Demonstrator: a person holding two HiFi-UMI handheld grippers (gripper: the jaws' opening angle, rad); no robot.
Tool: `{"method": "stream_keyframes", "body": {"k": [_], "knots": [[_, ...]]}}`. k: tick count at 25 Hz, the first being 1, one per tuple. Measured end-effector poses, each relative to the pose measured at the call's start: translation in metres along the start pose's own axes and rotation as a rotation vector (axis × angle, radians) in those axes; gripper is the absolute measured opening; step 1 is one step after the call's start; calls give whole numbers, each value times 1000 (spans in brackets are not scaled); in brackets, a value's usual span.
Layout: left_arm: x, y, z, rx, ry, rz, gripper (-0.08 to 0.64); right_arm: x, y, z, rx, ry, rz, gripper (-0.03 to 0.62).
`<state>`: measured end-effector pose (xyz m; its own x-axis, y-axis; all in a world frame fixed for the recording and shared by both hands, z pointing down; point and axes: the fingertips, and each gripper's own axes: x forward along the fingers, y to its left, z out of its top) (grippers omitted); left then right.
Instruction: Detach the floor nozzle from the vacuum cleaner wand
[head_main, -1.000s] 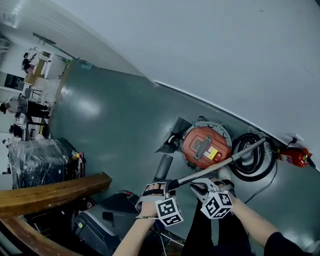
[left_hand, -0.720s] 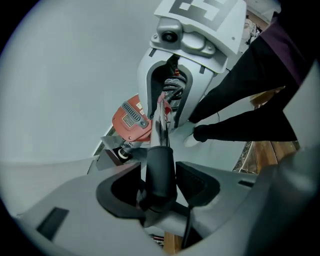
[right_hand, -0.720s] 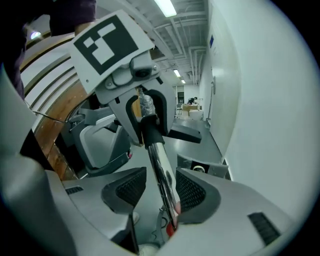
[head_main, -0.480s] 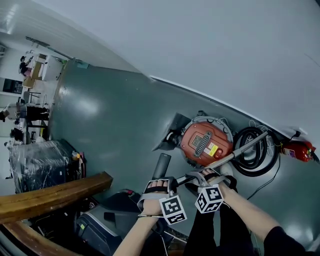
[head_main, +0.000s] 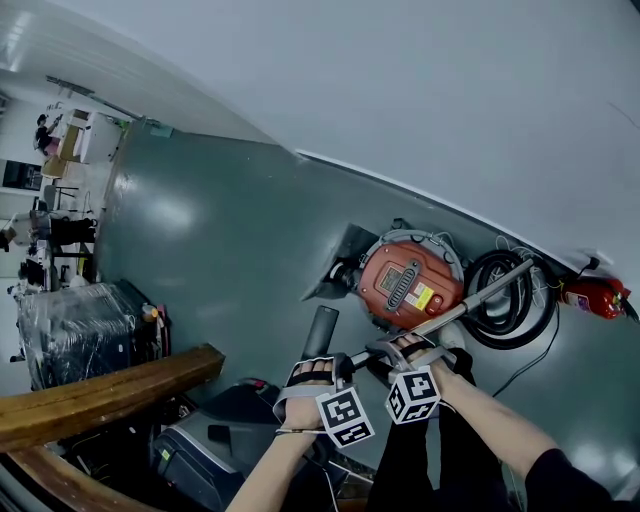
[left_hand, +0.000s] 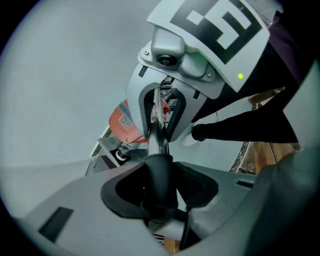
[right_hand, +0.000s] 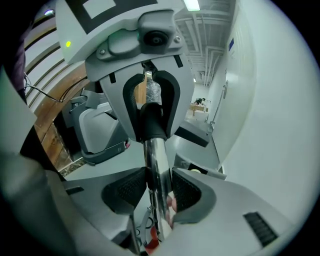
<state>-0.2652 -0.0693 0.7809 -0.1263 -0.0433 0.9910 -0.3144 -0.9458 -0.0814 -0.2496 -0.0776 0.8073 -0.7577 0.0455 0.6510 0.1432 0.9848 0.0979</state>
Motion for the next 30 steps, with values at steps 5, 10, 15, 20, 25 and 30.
{"method": "stream_keyframes", "body": {"k": [5, 10, 15, 20, 25, 30], "knots": [[-6, -1, 1, -51, -47, -86, 179, -5, 0, 2, 2, -8, -7, 163], [-8, 0, 1, -3, 4, -22, 178, -4, 0, 2, 9, 19, -9, 160], [-8, -3, -2, -61, -54, -89, 179, -7, 0, 3, 30, 12, -17, 160], [-11, -1, -4, -72, -125, -130, 179, -6, -1, 2, 35, 14, -27, 160], [-10, -4, -3, -13, -66, -61, 178, -6, 1, 1, 26, 31, -35, 160], [-10, -2, -5, -110, -129, -166, 178, -7, 0, 0, 36, 34, -22, 158]]}}
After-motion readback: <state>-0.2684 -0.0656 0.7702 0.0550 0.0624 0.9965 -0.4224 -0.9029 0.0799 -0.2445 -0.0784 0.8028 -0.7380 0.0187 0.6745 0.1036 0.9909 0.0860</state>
